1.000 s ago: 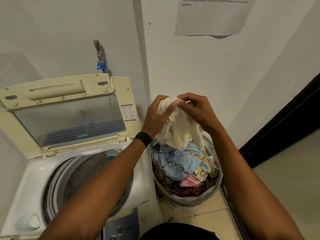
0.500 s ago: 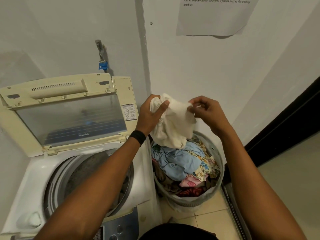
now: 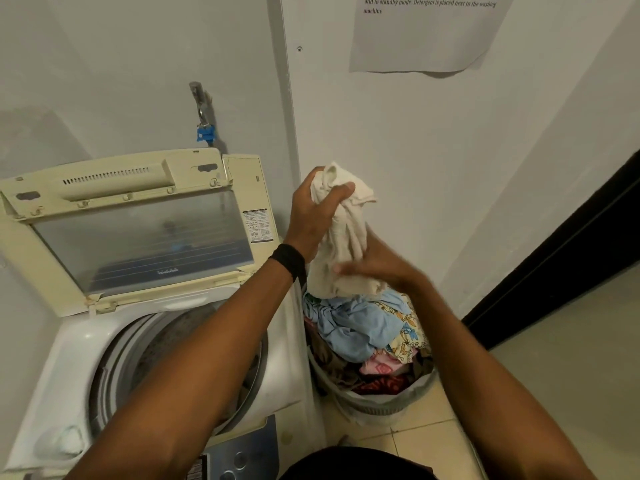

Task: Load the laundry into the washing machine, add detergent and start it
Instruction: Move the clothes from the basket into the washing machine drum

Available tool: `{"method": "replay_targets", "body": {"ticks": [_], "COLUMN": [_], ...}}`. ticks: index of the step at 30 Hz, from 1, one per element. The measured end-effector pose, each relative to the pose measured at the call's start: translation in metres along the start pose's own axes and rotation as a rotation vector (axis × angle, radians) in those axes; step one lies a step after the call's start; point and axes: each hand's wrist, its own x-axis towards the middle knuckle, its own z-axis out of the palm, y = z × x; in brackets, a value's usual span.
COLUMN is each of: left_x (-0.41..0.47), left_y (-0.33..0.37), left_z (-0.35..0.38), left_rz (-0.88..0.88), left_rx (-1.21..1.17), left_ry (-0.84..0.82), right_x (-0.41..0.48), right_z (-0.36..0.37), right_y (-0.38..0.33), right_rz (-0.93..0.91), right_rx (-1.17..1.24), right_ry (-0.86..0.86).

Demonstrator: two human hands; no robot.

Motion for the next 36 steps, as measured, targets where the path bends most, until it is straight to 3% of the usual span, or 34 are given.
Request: {"method": "replay_targets", "body": {"ticks": [4, 7, 11, 13, 17, 19, 23, 28, 31, 32, 34, 36], "left_x": [0.014, 0.027, 0.032, 0.024, 0.006, 0.000, -0.001, 0.006, 0.005, 0.003, -0.002, -0.010], "left_y": [0.015, 0.013, -0.007, -0.018, -0.027, -0.030, -0.034, -0.035, -0.040, -0.043, -0.048, -0.054], "left_z": [0.005, -0.017, -0.056, -0.058, -0.030, -0.023, -0.027, -0.032, -0.040, -0.044, -0.054, -0.063], "left_rz": [0.064, 0.152, 0.215, 0.177, 0.131, 0.118, 0.154, 0.153, 0.126, 0.110, 0.091, 0.079], "left_rx": [-0.020, 0.048, 0.384, 0.484, 0.471, 0.421, 0.467, 0.395, 0.404, 0.397, 0.406, 0.434], "left_ry": [0.049, 0.185, 0.271, 0.178, -0.222, -0.305, -0.149, -0.026, 0.002, 0.025, 0.052, 0.057], "right_x": [0.003, -0.003, -0.018, -0.015, 0.009, 0.015, 0.012, -0.011, -0.022, -0.024, -0.024, -0.017], "right_z": [0.041, 0.019, -0.026, -0.034, -0.022, -0.015, -0.015, -0.017, -0.034, -0.041, -0.049, -0.048], "right_y": [0.023, 0.029, 0.007, -0.016, -0.050, -0.055, -0.049, -0.020, -0.003, -0.001, -0.003, -0.011], "right_rz": [0.120, 0.178, -0.005, -0.139, -0.266, -0.266, -0.233, 0.086, 0.169, 0.135, 0.027, -0.095], "right_rx": [-0.164, -0.222, -0.090, 0.045, 0.100, 0.088, 0.077, -0.035, -0.006, 0.032, 0.165, 0.448], "right_ry": [0.094, 0.082, 0.300, 0.397, 0.487, 0.487, 0.403, 0.085, 0.055, 0.104, 0.387, 0.627]}}
